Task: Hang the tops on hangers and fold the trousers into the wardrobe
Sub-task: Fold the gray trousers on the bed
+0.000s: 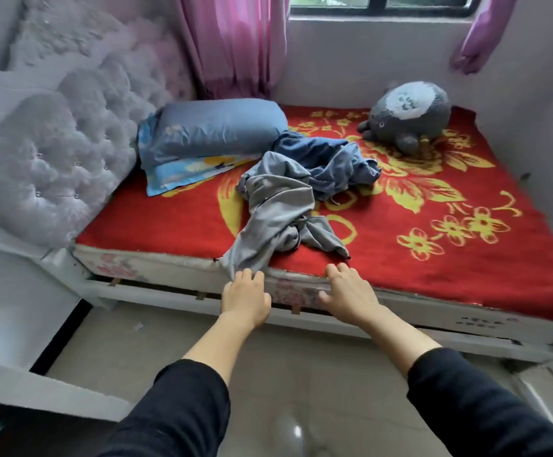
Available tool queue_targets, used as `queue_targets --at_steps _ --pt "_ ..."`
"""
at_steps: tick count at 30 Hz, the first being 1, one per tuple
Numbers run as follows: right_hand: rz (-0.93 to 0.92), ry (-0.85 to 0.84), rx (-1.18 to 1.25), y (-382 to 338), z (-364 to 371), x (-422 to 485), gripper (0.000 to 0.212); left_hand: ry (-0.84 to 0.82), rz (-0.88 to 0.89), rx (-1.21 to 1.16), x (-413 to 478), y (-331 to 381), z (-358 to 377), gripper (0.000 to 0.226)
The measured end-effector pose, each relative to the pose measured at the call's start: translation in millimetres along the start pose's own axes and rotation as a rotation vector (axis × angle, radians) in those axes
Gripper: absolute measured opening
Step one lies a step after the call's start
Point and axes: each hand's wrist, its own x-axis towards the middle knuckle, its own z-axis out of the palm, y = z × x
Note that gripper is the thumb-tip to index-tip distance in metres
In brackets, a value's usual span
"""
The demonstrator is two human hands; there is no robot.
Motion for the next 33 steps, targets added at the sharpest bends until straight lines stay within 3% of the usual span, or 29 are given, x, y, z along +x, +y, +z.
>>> queue_targets --at_steps 8,15,23,29,33 --pt "0.163 -0.119 -0.014 105 -4 86 0.038 -0.087 -0.049 -0.168 106 83 17 0.036" --pt "0.144 -0.234 0.012 120 21 193 0.043 -0.217 -0.193 -0.163 209 51 41 0.037" --pt "0.178 -0.347 0.028 122 56 380 0.041 -0.297 -0.285 -0.25 394 3 69 0.036" --pt "0.13 -0.375 0.016 119 89 499 0.039 -0.151 -0.333 -0.399 506 -16 98 0.041" --pt "0.016 -0.218 -0.006 108 110 576 0.054 0.066 -0.379 -0.522 568 -33 117 0.044"
